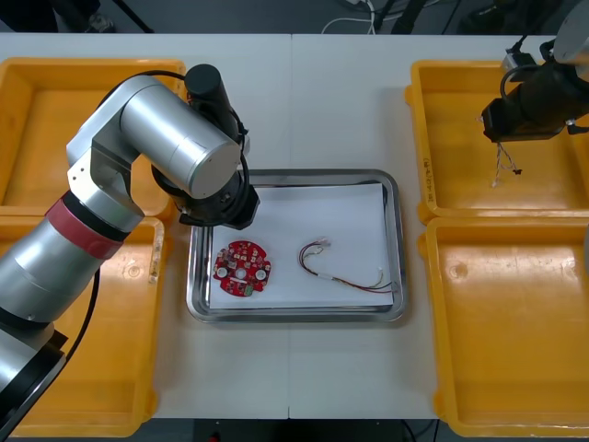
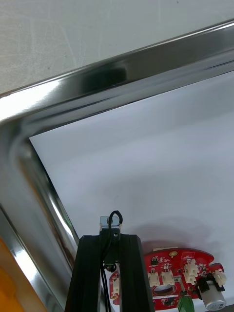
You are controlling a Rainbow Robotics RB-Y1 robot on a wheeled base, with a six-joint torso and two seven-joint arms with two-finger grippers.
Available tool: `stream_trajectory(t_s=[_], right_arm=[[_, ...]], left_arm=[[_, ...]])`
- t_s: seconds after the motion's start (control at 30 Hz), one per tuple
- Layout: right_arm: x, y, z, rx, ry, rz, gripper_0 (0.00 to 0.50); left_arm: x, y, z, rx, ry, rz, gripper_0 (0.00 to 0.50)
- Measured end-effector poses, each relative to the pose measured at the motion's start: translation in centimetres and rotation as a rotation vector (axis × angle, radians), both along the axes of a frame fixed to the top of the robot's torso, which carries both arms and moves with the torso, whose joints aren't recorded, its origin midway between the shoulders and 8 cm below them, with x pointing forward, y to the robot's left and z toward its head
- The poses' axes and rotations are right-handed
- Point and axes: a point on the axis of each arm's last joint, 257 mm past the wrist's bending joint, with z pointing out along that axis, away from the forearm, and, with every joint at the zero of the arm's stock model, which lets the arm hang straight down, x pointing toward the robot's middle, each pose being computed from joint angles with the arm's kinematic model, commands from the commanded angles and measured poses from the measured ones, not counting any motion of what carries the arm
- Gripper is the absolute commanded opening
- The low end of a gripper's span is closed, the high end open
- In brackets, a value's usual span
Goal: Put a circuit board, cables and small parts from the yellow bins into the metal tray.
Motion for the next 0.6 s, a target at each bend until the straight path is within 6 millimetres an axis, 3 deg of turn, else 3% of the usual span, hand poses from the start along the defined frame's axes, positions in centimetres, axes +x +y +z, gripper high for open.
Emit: stream_trajectory(t_s=[0.6], right_arm=[[-4.6, 0.8, 4.8, -0.058, 0.109, 0.049, 0.000]], left_arm=[[1.3, -0.2, -1.8, -0.019, -0.014, 0.006, 0.001]])
